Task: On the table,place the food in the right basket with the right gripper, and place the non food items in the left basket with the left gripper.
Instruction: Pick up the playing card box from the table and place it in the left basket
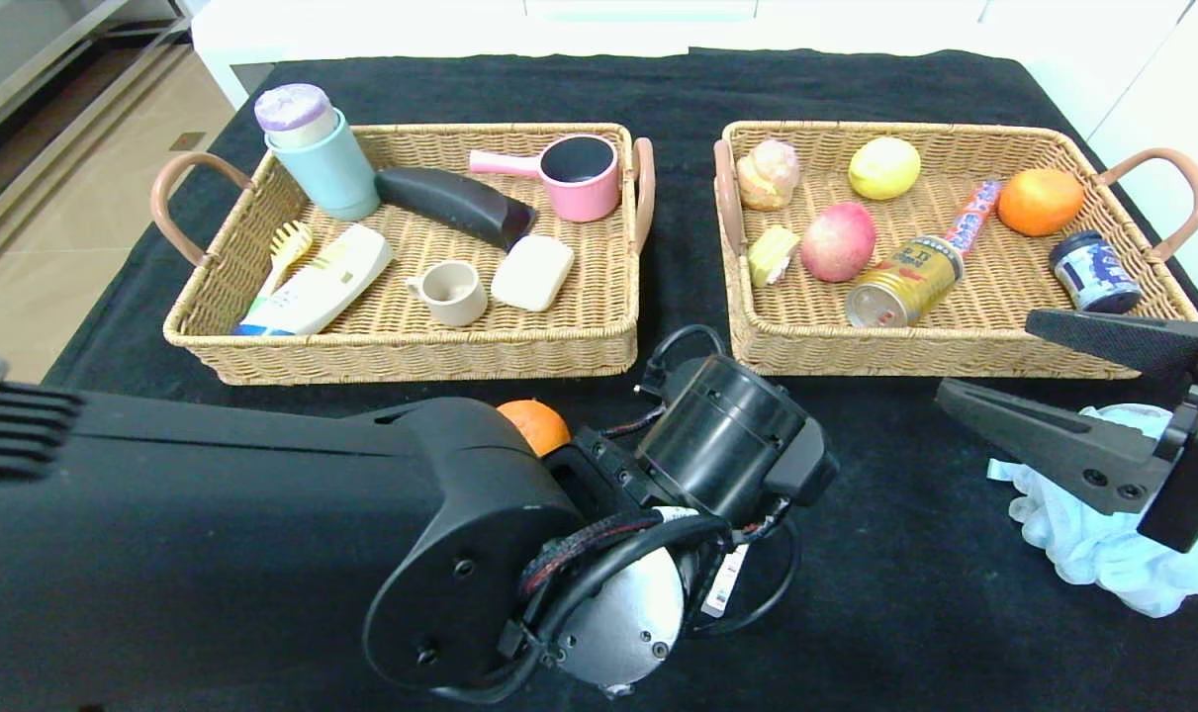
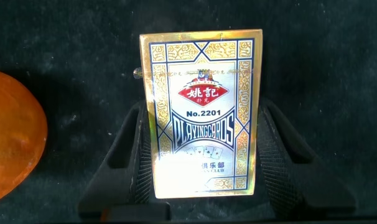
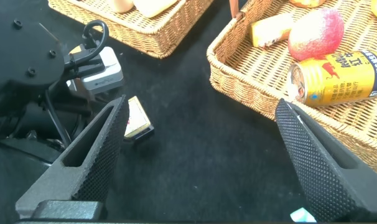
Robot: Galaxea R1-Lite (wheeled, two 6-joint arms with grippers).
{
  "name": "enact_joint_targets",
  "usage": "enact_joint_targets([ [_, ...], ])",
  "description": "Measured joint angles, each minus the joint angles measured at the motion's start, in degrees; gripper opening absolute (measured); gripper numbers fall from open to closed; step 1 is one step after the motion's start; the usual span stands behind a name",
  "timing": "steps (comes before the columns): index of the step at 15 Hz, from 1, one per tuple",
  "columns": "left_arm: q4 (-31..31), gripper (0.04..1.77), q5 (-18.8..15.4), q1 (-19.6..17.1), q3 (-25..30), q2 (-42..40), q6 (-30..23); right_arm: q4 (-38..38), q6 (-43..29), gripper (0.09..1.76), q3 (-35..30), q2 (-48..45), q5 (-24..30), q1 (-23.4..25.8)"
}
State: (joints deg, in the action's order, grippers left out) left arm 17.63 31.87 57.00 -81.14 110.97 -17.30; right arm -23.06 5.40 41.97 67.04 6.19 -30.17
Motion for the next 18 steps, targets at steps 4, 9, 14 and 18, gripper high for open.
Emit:
enact_joint_targets([
  [4,-0.11,1.02,-0.06,0.11,-0.22,-1.90,0.10,0.00,0.24,1.71,-0.22,-0.12,0.00,-0.30],
  [9,-8.24,1.02,-0.01,0.00,0.18,-5.16,0.18,0.00,0.24,1.71,-0.30,-0.41,-0.02,-0.72],
  [14,-14.76,1.02,-0.09,-1.50,-0.48,-6.97,3.22,0.06,0.29,1.71,-0.33,-0.41,0.00,-0.74],
  [18,-19.30,1.02,-0.21,-2.71,-1.18,-7.61,6.75,0.06,0.27,1.71,-0.39,-0.30,-0.05,-0.74],
])
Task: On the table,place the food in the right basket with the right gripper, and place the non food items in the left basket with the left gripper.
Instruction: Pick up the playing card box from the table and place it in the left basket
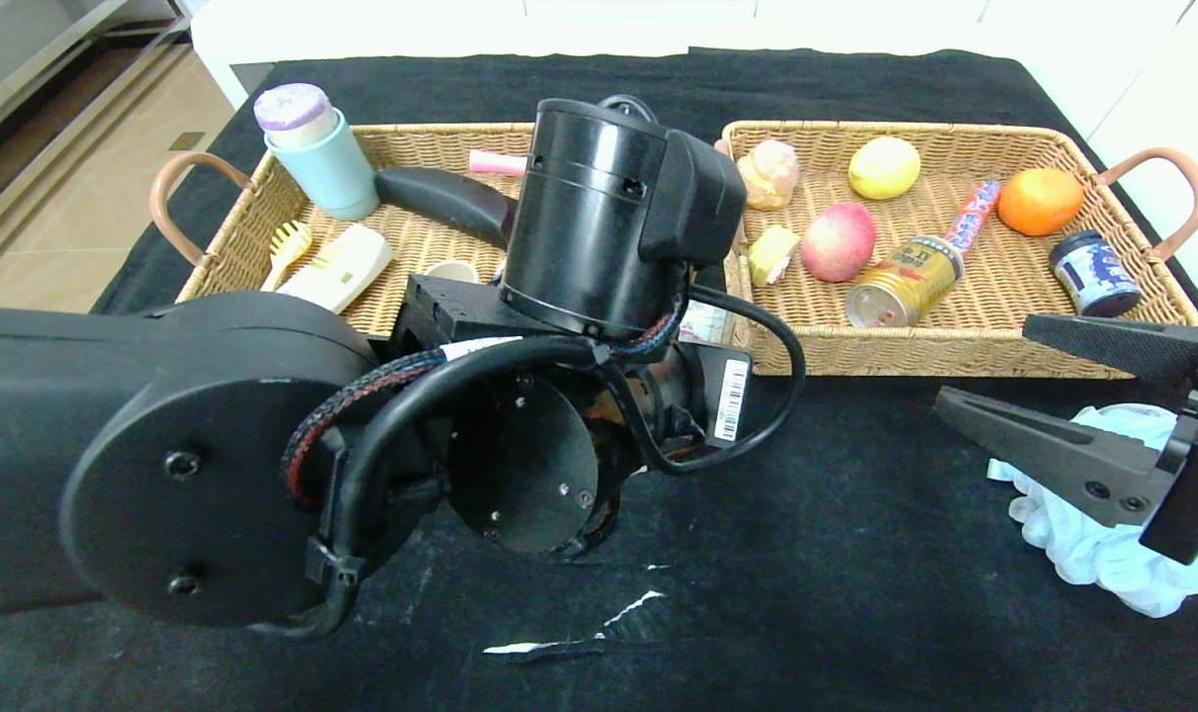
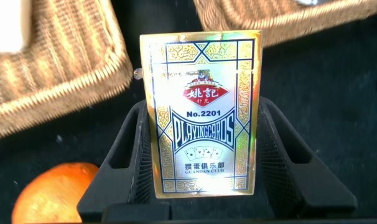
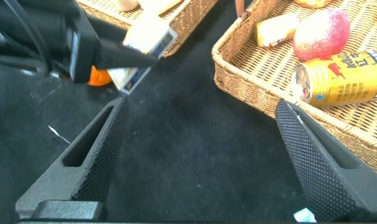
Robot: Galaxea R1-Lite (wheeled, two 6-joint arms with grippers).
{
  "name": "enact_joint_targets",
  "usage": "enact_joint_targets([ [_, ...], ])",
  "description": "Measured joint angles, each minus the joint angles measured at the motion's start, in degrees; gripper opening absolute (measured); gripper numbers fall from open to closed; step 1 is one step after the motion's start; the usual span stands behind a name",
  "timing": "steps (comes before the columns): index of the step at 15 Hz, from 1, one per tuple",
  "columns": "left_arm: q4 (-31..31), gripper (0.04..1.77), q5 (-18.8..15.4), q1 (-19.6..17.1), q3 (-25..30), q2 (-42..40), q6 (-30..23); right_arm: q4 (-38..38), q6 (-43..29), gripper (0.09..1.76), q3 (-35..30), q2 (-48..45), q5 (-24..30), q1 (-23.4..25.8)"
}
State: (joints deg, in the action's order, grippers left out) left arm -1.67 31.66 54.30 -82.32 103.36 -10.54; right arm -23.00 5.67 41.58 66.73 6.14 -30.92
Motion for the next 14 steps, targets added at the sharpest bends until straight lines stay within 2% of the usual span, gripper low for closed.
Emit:
enact_joint_targets([
  [4,0.52,1.02,0.50,-1.13,-3.78,-0.52,1.15,0.02,0.00,1.71,0.00,0.05,0.00,0.00],
  [10,0.73,1.02,-0.40,-7.63,-8.97,-0.74,2.67,0.02,-0.02,1.71,0.00,0.16,-0.02,0.02],
  [11,0.51,1.02,-0.85,-8.77,-9.79,-0.74,2.84,0.02,0.00,1.71,0.00,0.16,-0.04,0.02],
  [14,-0.76,1.02,-5.40,-12.51,-10.75,-0.80,2.91,0.00,-0.02,1.71,0.00,0.20,-0.06,0.07],
])
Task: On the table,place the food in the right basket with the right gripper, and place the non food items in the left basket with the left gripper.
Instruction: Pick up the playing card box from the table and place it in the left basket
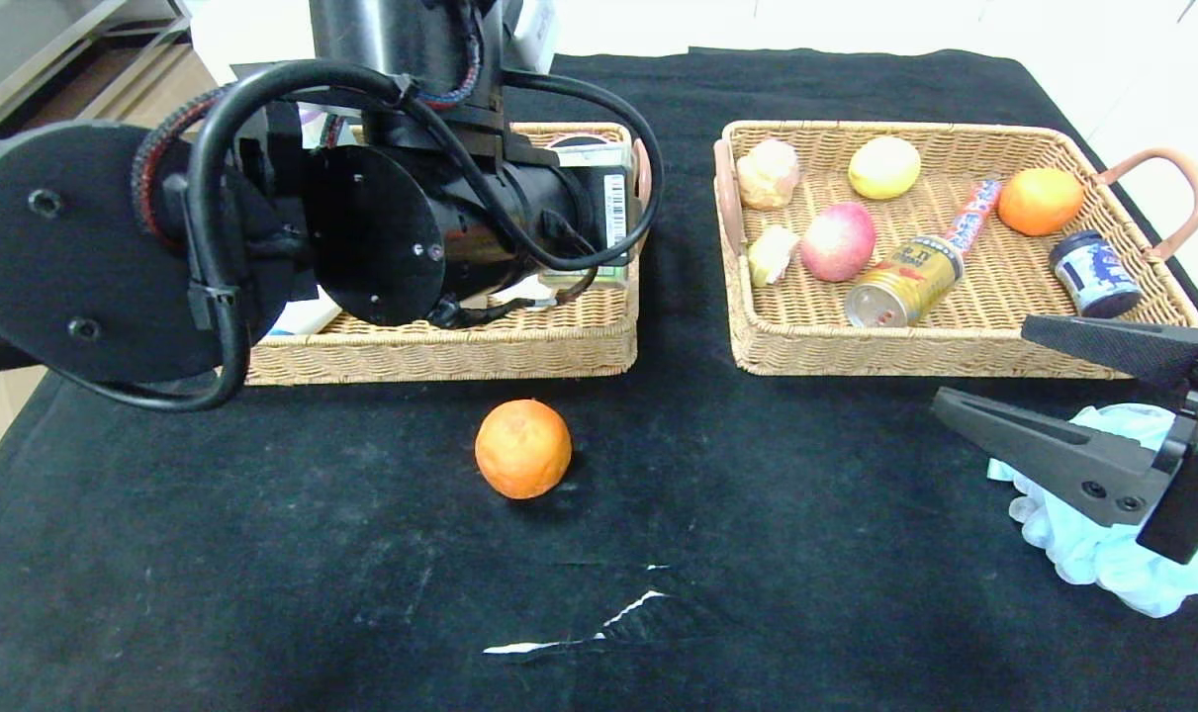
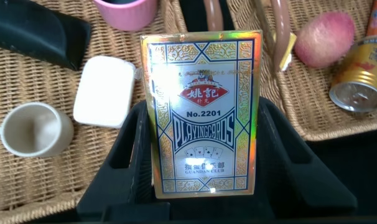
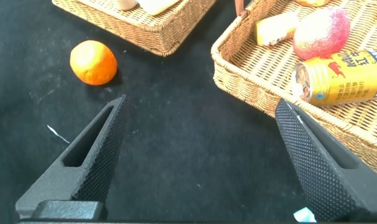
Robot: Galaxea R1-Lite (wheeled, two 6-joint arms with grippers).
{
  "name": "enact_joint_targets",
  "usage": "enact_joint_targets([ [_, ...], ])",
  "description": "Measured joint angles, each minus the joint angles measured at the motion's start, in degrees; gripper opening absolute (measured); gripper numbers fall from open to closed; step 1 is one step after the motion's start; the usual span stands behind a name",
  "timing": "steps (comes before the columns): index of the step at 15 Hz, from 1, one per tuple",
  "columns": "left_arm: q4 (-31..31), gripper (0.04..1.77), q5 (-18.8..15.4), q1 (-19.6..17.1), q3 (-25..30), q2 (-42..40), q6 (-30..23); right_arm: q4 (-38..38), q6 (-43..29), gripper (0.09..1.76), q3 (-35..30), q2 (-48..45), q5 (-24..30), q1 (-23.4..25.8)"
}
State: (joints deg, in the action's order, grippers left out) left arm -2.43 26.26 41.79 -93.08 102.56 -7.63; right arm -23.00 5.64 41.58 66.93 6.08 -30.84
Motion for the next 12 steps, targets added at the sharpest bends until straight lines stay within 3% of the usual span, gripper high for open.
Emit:
enact_joint_targets([
  [4,-1.34,1.02,-4.07,-4.14,0.13,0.28,0.00,-0.04,0.02,1.71,0.00,0.02,-0.02,0.00],
  [12,-6.97,1.01,-5.67,-8.85,1.46,3.10,0.00,-0.01,0.11,1.71,0.00,-0.04,0.02,0.02],
])
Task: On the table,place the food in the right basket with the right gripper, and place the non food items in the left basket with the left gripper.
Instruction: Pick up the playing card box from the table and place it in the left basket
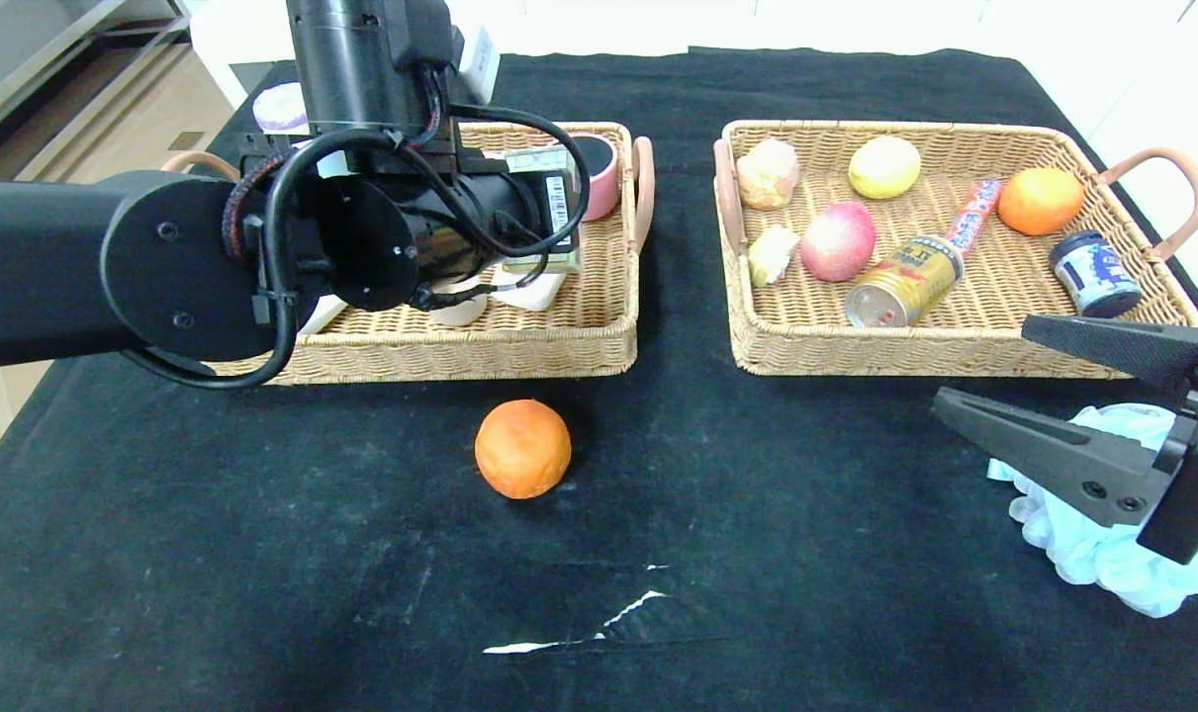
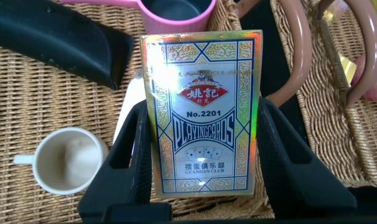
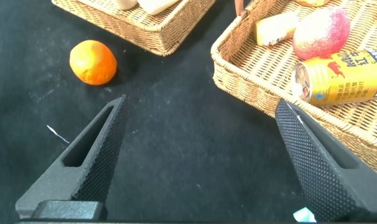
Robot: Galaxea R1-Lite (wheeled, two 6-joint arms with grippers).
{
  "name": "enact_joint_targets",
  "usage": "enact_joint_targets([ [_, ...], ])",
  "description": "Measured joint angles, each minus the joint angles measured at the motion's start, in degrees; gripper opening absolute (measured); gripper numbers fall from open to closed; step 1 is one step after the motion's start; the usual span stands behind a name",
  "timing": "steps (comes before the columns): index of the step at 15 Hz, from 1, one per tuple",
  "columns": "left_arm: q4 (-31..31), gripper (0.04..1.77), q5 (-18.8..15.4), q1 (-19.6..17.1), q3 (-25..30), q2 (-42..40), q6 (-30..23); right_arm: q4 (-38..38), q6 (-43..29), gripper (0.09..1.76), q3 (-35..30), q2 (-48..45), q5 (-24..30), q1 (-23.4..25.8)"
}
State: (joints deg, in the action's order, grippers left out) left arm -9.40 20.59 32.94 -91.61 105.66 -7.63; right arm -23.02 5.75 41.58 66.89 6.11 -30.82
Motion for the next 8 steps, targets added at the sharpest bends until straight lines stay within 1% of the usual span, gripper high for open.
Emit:
enact_joint_targets([
  [7,-0.13,1.01,0.16,-0.22,0.71,0.93,-0.09,-0.02,-0.02,1.71,0.06,-0.07,-0.07,0.00],
  [8,-0.16,1.07,0.18,-0.15,0.77,0.95,-0.07,-0.02,0.00,1.71,0.09,-0.07,-0.10,0.00],
])
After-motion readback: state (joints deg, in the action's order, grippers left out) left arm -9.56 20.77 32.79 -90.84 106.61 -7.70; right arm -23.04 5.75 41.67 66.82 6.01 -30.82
